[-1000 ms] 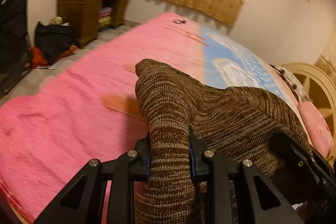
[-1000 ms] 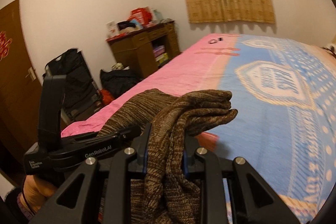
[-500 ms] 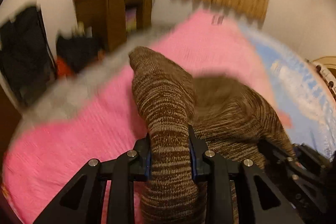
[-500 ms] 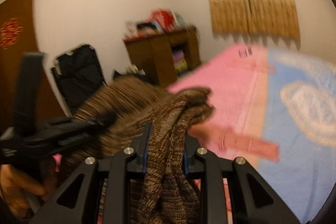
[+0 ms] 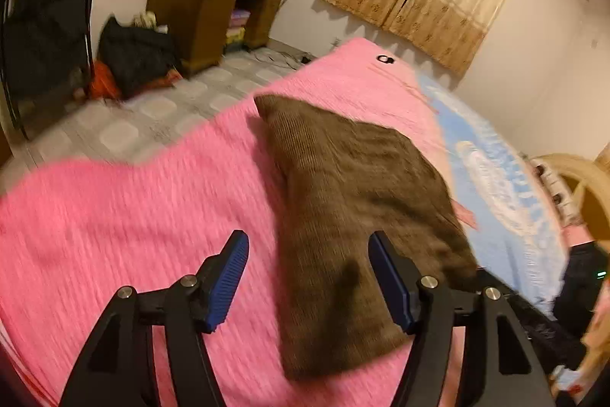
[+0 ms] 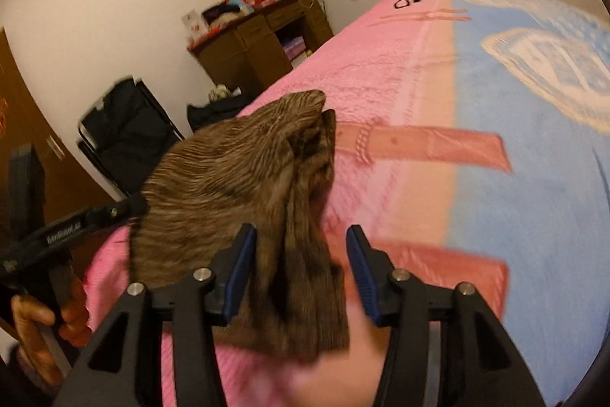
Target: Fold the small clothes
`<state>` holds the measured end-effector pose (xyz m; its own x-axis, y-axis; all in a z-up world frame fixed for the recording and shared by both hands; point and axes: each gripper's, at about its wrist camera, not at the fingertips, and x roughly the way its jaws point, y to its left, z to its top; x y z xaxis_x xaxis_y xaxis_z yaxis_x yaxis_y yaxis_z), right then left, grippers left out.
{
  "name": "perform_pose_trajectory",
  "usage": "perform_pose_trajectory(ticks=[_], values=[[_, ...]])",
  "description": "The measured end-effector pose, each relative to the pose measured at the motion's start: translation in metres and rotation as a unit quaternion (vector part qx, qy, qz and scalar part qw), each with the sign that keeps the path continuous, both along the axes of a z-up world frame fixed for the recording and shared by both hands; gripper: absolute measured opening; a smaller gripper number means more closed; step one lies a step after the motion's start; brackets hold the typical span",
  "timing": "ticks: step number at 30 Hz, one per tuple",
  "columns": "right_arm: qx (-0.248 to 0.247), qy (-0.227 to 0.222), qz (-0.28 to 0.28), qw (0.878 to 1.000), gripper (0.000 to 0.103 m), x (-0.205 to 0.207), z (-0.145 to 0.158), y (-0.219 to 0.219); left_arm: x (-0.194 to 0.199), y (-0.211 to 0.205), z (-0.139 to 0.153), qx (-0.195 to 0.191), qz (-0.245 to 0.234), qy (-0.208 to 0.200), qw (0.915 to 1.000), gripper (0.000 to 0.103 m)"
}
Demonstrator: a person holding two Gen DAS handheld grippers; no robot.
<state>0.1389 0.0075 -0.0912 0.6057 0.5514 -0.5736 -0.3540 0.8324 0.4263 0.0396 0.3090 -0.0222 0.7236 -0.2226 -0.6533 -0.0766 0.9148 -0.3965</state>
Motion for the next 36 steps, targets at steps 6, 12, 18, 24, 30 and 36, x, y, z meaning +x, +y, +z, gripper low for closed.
perform_pose_trajectory(ticks=[6, 12, 18, 24, 30, 36], values=[[-0.04, 0.026, 0.021, 0.999, 0.063, -0.008, -0.02, 0.019, 0.002, -0.015, -0.026, -0.031, -0.026, 0.031, 0.9987, 0.067], [-0.059, 0.034, 0.039, 0.997, 0.02, -0.007, -0.022, 0.03, 0.004, -0.025, -0.027, -0.04, -0.019, 0.016, 0.9989, 0.053], [0.047, 0.105, 0.051, 0.992, 0.018, -0.006, -0.018, 0.018, 0.003, -0.015, -0.012, -0.053, -0.022, 0.045, 0.9974, 0.019], [0.112, 0.145, 0.068, 0.981, 0.018, -0.012, -0.01, -0.006, -0.011, -0.026, -0.011, 0.003, -0.032, 0.087, 0.9957, 0.022], [0.06, 0.14, 0.058, 0.987, 0.018, -0.019, -0.035, -0.003, -0.017, -0.025, -0.02, 0.035, -0.013, 0.081, 0.996, 0.045], [-0.036, 0.033, 0.026, 0.998, 0.027, -0.046, 0.013, -0.014, -0.031, -0.008, 0.032, 0.107, 0.057, -0.017, 0.9925, 0.054]])
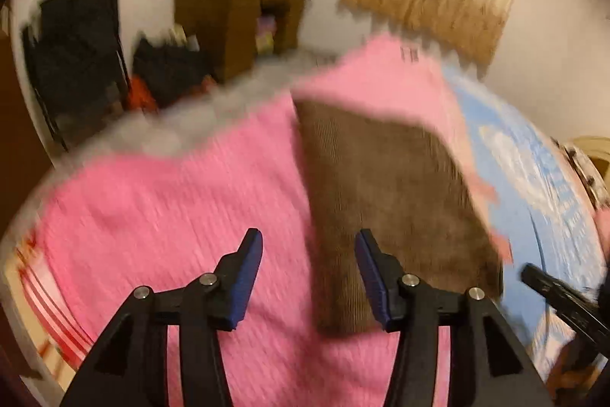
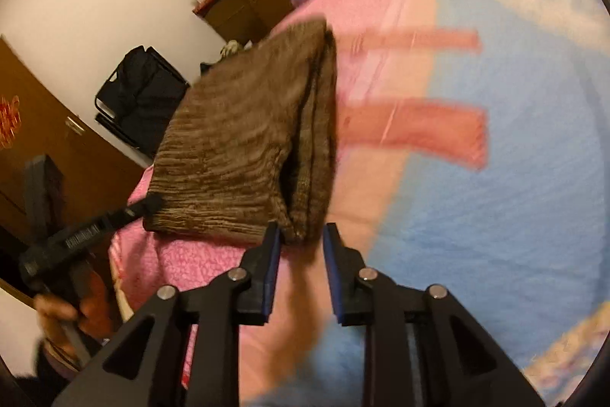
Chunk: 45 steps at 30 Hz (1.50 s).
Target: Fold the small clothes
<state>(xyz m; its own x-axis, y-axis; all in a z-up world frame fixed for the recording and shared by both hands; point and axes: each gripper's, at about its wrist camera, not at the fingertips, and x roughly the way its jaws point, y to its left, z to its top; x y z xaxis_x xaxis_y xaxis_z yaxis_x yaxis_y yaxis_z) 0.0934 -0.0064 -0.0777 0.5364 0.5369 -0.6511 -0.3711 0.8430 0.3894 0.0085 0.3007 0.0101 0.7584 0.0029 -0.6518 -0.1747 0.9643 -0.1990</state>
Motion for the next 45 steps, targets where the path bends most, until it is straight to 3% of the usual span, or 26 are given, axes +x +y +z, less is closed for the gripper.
perform_pose_trajectory(ticks=[3, 5, 7, 9, 12, 13, 14, 15, 17, 26, 31, 33, 36, 41, 43, 45], values=[[-0.04, -0.089, -0.011, 0.995, 0.025, 0.002, 0.032, 0.011, 0.022, -0.008, 0.015, 0.0, -0.012, -0.034, 0.9993, 0.054], [-0.045, -0.11, 0.012, 0.993, 0.025, 0.015, 0.046, 0.03, 0.041, -0.017, 0.015, 0.002, -0.016, -0.049, 0.9987, 0.054], [-0.056, -0.119, 0.027, 0.991, 0.024, 0.03, 0.047, 0.053, 0.063, -0.029, 0.002, 0.031, -0.009, -0.039, 0.9987, 0.054], [-0.088, -0.121, 0.028, 0.988, 0.024, 0.05, 0.038, 0.076, 0.076, -0.028, -0.018, 0.049, 0.009, -0.007, 0.9988, 0.054], [-0.112, -0.084, 0.029, 0.99, 0.022, 0.075, 0.004, 0.092, 0.091, -0.019, -0.061, 0.03, 0.035, 0.055, 0.9974, 0.055], [-0.123, -0.067, 0.026, 0.99, 0.02, 0.082, -0.008, 0.097, 0.089, -0.014, -0.071, 0.01, 0.038, 0.057, 0.9976, 0.058], [-0.122, -0.057, 0.022, 0.991, 0.02, 0.088, -0.025, 0.096, 0.083, -0.007, -0.076, -0.009, 0.043, 0.028, 0.9986, 0.061], [-0.109, -0.077, 0.019, 0.991, 0.02, 0.085, -0.027, 0.091, 0.08, -0.006, -0.077, -0.013, 0.043, 0.02, 0.9988, 0.061], [-0.097, -0.074, 0.019, 0.992, 0.02, 0.084, -0.026, 0.086, 0.082, -0.009, -0.075, 0.002, 0.043, 0.025, 0.9988, 0.065], [-0.121, -0.085, 0.0, 0.989, 0.022, 0.076, -0.017, 0.09, 0.07, -0.018, -0.06, 0.031, 0.048, 0.045, 0.9974, 0.072], [-0.117, -0.123, -0.003, 0.985, 0.036, 0.029, -0.003, 0.084, 0.043, -0.032, -0.05, 0.074, 0.042, 0.048, 0.9952, 0.072], [-0.119, -0.107, 0.001, 0.987, 0.043, 0.019, -0.011, 0.083, 0.038, -0.039, -0.053, 0.097, 0.035, 0.049, 0.9934, 0.073], [-0.127, -0.063, 0.0, 0.99, 0.043, 0.02, -0.03, 0.08, 0.035, -0.041, -0.063, 0.108, 0.021, 0.073, 0.9913, 0.075], [-0.085, -0.059, -0.026, 0.994, 0.05, 0.001, -0.013, 0.057, 0.015, -0.049, -0.057, 0.108, 0.01, 0.095, 0.9895, 0.075], [-0.073, -0.073, -0.042, 0.994, 0.072, -0.013, -0.003, 0.049, 0.005, -0.056, -0.052, 0.116, 0.01, 0.1, 0.9881, 0.075], [-0.057, -0.091, -0.065, 0.992, 0.087, -0.03, 0.008, 0.039, -0.007, -0.062, -0.048, 0.118, 0.003, 0.096, 0.9884, 0.075]])
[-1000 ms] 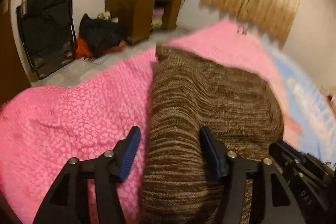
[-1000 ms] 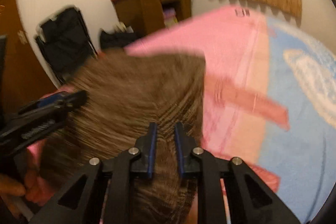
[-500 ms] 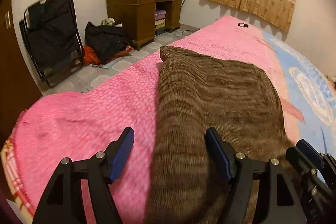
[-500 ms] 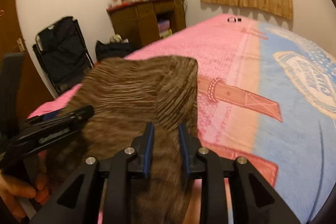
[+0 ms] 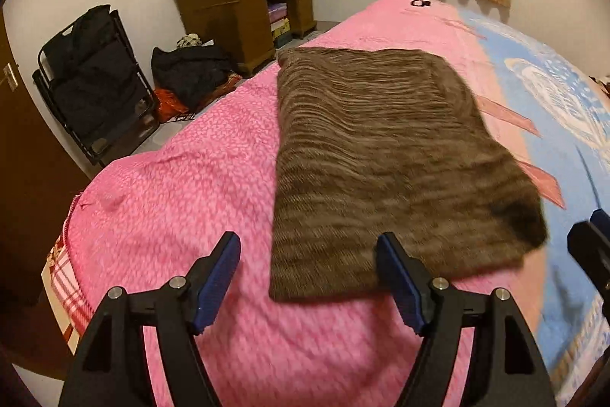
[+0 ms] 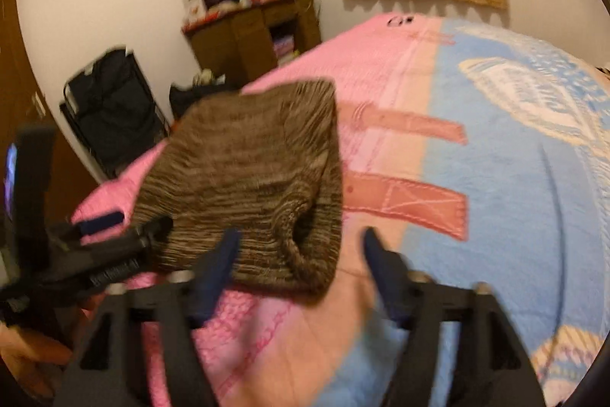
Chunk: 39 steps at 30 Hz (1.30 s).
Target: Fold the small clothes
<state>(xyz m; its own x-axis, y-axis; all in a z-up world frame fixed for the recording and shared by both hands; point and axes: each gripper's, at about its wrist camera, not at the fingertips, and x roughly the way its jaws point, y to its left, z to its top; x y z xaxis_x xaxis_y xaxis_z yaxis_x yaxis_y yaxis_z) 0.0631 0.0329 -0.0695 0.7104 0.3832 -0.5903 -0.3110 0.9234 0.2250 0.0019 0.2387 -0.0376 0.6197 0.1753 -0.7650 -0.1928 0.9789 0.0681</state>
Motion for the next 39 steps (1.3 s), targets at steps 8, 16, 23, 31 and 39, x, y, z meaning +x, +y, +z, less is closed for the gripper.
perform_pose_trajectory(ticks=[8, 16, 23, 31, 39], values=[[0.014, 0.014, -0.064, 0.998, 0.093, -0.033, 0.009, -0.023, -0.032, -0.022, 0.017, -0.008, -0.022, -0.004, 0.9997, 0.075], [0.003, 0.058, -0.089, 0.994, 0.097, -0.046, 0.002, -0.029, -0.052, -0.039, -0.003, -0.014, -0.037, 0.05, 0.9979, 0.075], [-0.023, 0.061, -0.096, 0.993, 0.097, -0.064, 0.008, -0.029, -0.056, -0.046, -0.001, -0.037, -0.04, 0.067, 0.9963, 0.075], [-0.048, 0.055, -0.084, 0.994, 0.1, -0.083, 0.02, -0.025, -0.071, -0.062, 0.021, -0.015, -0.061, 0.047, 0.9969, 0.075], [-0.051, 0.007, -0.082, 0.995, 0.101, -0.098, 0.057, -0.025, -0.084, -0.05, 0.081, 0.034, -0.064, -0.026, 0.9971, 0.075]])
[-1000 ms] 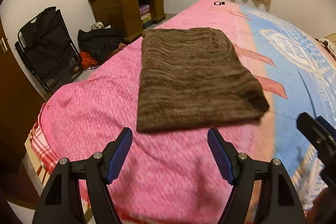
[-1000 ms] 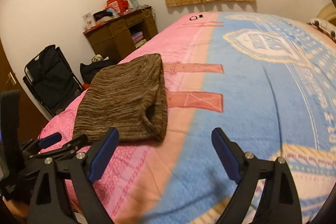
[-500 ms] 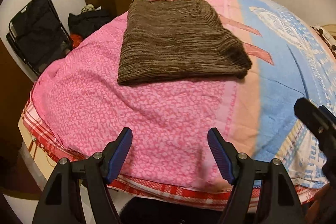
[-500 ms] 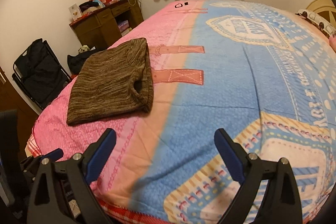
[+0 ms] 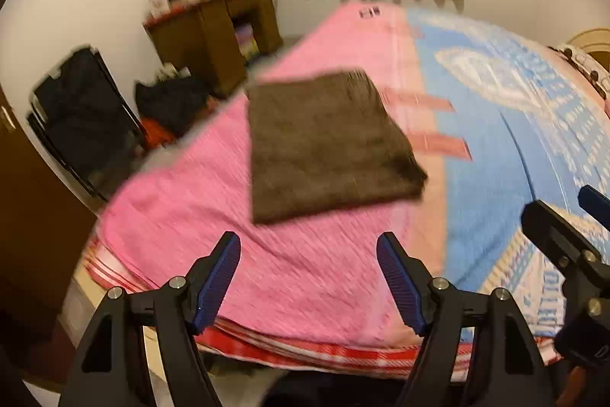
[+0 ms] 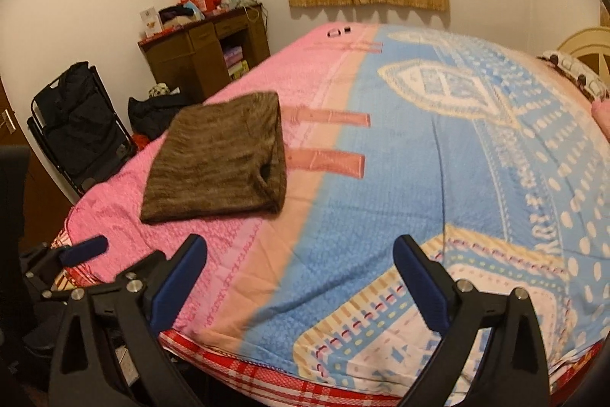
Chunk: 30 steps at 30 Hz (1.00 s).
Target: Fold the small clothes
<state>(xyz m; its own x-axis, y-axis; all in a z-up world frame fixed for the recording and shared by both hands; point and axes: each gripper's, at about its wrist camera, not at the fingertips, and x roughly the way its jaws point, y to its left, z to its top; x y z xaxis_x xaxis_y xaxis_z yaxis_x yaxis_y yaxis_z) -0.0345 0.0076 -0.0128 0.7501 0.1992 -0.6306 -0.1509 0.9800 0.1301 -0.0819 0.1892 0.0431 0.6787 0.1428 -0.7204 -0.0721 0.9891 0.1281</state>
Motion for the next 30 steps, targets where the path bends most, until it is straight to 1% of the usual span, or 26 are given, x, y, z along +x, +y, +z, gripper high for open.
perform_pose_trajectory(ticks=[4, 5, 7, 9, 10, 11, 12, 15, 17, 20, 23, 26, 30], values=[[0.015, -0.023, 0.012, 1.0, 0.103, -0.004, 0.029, 0.002, -0.01, 0.01, 0.03, 0.028, 0.005, -0.048, 0.9984, 0.075], [0.021, -0.032, 0.017, 0.999, 0.103, -0.006, 0.039, 0.003, -0.015, 0.013, 0.039, 0.032, 0.011, -0.07, 0.997, 0.075], [0.027, -0.053, 0.021, 0.998, 0.103, -0.01, 0.055, 0.008, -0.019, 0.019, 0.048, 0.027, 0.018, -0.096, 0.9948, 0.075], [0.031, -0.082, 0.013, 0.996, 0.103, -0.018, 0.07, 0.012, -0.026, 0.025, 0.054, 0.011, 0.024, -0.124, 0.9919, 0.075], [0.034, -0.097, 0.008, 0.995, 0.103, -0.023, 0.074, 0.013, -0.028, 0.026, 0.055, 0.004, 0.023, -0.134, 0.9907, 0.075], [0.036, -0.122, 0.001, 0.992, 0.103, -0.031, 0.078, 0.015, -0.029, 0.026, 0.057, -0.002, 0.019, -0.143, 0.9895, 0.075], [0.034, -0.137, -0.002, 0.99, 0.103, -0.035, 0.08, 0.016, -0.03, 0.024, 0.058, -0.001, 0.016, -0.148, 0.9889, 0.075], [0.016, -0.185, -0.012, 0.982, 0.103, -0.051, 0.079, 0.022, -0.032, 0.017, 0.058, 0.023, 0.015, -0.164, 0.986, 0.075], [0.004, -0.208, -0.02, 0.978, 0.103, -0.057, 0.078, 0.023, -0.033, 0.011, 0.058, 0.031, 0.011, -0.167, 0.9854, 0.075], [0.004, -0.219, -0.027, 0.975, 0.103, -0.055, 0.077, 0.019, -0.036, 0.008, 0.056, 0.019, 0.008, -0.17, 0.9852, 0.075], [0.021, -0.211, -0.029, 0.977, 0.103, -0.049, 0.072, 0.009, -0.036, 0.008, 0.056, 0.013, 0.007, -0.168, 0.9857, 0.075], [0.033, -0.199, -0.03, 0.979, 0.103, -0.045, 0.067, 0.002, -0.038, 0.008, 0.056, 0.019, 0.014, -0.168, 0.9855, 0.075], [0.035, -0.193, -0.033, 0.98, 0.103, -0.045, 0.065, -0.002, -0.039, 0.008, 0.057, 0.017, 0.011, -0.173, 0.9847, 0.075]])
